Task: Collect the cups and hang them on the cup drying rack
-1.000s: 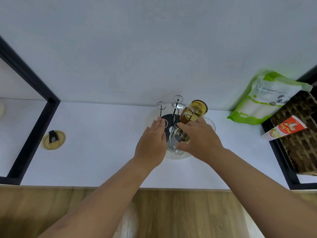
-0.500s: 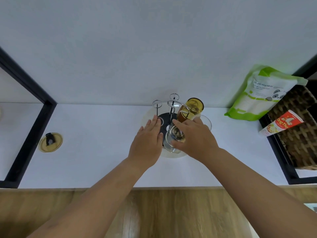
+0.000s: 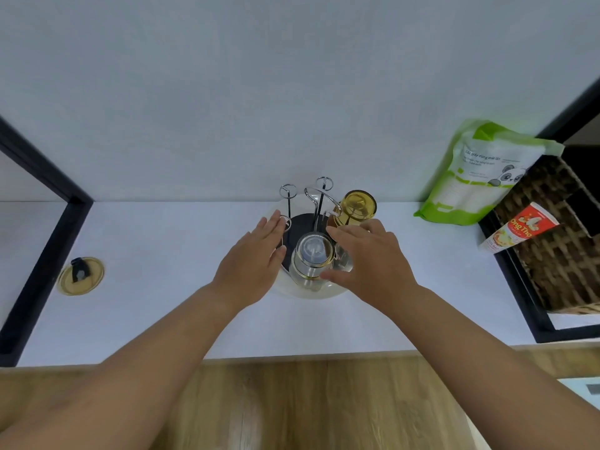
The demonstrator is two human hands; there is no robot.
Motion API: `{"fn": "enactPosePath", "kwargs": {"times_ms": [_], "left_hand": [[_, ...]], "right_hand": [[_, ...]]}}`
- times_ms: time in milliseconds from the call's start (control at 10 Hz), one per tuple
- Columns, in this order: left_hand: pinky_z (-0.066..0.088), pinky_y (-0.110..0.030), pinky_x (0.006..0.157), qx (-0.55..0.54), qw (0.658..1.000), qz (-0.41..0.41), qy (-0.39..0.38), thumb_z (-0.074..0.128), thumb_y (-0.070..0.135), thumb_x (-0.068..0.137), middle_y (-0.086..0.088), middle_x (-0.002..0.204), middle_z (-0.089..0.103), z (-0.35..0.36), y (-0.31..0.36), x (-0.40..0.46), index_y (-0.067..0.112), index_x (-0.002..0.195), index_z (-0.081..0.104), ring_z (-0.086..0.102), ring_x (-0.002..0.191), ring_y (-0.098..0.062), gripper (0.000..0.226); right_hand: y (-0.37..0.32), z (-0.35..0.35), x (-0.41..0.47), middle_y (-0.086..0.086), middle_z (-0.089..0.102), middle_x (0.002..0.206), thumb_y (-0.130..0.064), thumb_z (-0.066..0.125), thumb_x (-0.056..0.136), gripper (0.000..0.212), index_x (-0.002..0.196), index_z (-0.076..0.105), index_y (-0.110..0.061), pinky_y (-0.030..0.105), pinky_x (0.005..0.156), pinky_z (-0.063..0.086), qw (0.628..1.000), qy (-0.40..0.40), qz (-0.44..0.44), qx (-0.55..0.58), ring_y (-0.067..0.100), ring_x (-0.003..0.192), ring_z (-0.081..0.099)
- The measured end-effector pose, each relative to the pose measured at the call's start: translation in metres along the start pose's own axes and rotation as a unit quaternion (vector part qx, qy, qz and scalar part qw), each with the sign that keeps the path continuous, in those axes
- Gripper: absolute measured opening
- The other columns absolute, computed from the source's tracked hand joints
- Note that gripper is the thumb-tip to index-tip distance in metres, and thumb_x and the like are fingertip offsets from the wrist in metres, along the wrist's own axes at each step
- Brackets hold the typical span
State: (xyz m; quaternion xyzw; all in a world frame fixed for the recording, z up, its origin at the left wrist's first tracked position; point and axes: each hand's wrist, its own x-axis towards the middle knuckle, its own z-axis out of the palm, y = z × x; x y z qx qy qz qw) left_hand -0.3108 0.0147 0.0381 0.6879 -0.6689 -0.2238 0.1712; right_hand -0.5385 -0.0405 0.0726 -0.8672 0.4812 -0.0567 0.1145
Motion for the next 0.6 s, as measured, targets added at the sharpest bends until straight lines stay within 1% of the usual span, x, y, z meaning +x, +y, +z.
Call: {"fn": "enactPosePath", "kwargs": {"times_ms": [100, 200, 300, 400, 500, 600], "left_hand": [[0.016, -0.031, 0.121, 0.003, 1.0, 0.004, 0.0, 0.035, 0.031, 0.109, 0.019, 0.167, 0.002, 0.0, -0.002, 0.001, 0.027, 0.161, 0.016, 0.005, 0.154, -0.005, 0.056], [0.017, -0.031, 0.12, 0.003, 1.0, 0.002, -0.002, 0.035, 0.032, 0.108, 0.019, 0.167, 0.001, 0.001, -0.002, 0.0, 0.027, 0.162, 0.015, 0.005, 0.153, -0.005, 0.057], [0.015, -0.033, 0.123, 0.013, 1.0, 0.0, -0.017, 0.035, 0.032, 0.108, 0.015, 0.168, 0.001, -0.001, 0.002, 0.0, 0.024, 0.162, 0.014, 0.004, 0.154, -0.008, 0.058], [0.01, -0.038, 0.125, 0.031, 0.999, -0.003, -0.038, 0.034, 0.033, 0.109, 0.009, 0.169, -0.001, -0.006, 0.008, -0.001, 0.02, 0.162, 0.011, 0.0, 0.155, -0.012, 0.059], [0.008, -0.039, 0.125, 0.038, 0.998, -0.004, -0.04, 0.033, 0.035, 0.109, 0.006, 0.169, -0.001, -0.016, 0.012, -0.005, 0.02, 0.162, 0.011, -0.003, 0.155, -0.012, 0.06], [0.009, -0.035, 0.125, 0.017, 1.0, 0.001, -0.024, 0.033, 0.035, 0.108, 0.004, 0.169, 0.008, -0.037, 0.025, -0.012, 0.021, 0.162, 0.016, 0.001, 0.155, -0.012, 0.058]], "right_hand": [[-0.001, 0.001, 0.0, -0.005, 0.061, 0.145, -0.06, 0.078, 0.083, 0.084, 0.153, 0.051, -0.023, 0.045, 0.101, 0.042, 1.0, -0.004, -0.001, 0.008, 0.024, 0.134, 0.042], [-0.001, 0.003, -0.002, -0.002, 0.06, 0.147, -0.058, 0.079, 0.083, 0.084, 0.154, 0.051, -0.023, 0.046, 0.104, 0.044, 1.0, -0.003, -0.001, 0.017, 0.024, 0.136, 0.043], [-0.001, 0.003, -0.003, -0.001, 0.059, 0.148, -0.056, 0.081, 0.082, 0.084, 0.154, 0.051, -0.024, 0.046, 0.105, 0.045, 1.0, -0.004, -0.005, 0.019, 0.024, 0.139, 0.043], [-0.003, -0.001, -0.005, 0.002, 0.057, 0.151, -0.053, 0.084, 0.08, 0.086, 0.154, 0.05, -0.025, 0.049, 0.108, 0.045, 0.999, -0.019, 0.003, 0.032, 0.027, 0.141, 0.042], [-0.005, -0.014, -0.007, 0.002, 0.055, 0.152, -0.051, 0.085, 0.08, 0.087, 0.154, 0.049, -0.025, 0.049, 0.108, 0.045, 0.999, -0.023, 0.004, 0.048, 0.027, 0.14, 0.043], [-0.008, -0.037, -0.01, 0.0, 0.054, 0.152, -0.05, 0.084, 0.082, 0.084, 0.155, 0.049, -0.026, 0.045, 0.108, 0.044, 0.998, -0.015, 0.026, 0.062, 0.025, 0.14, 0.041]]}}
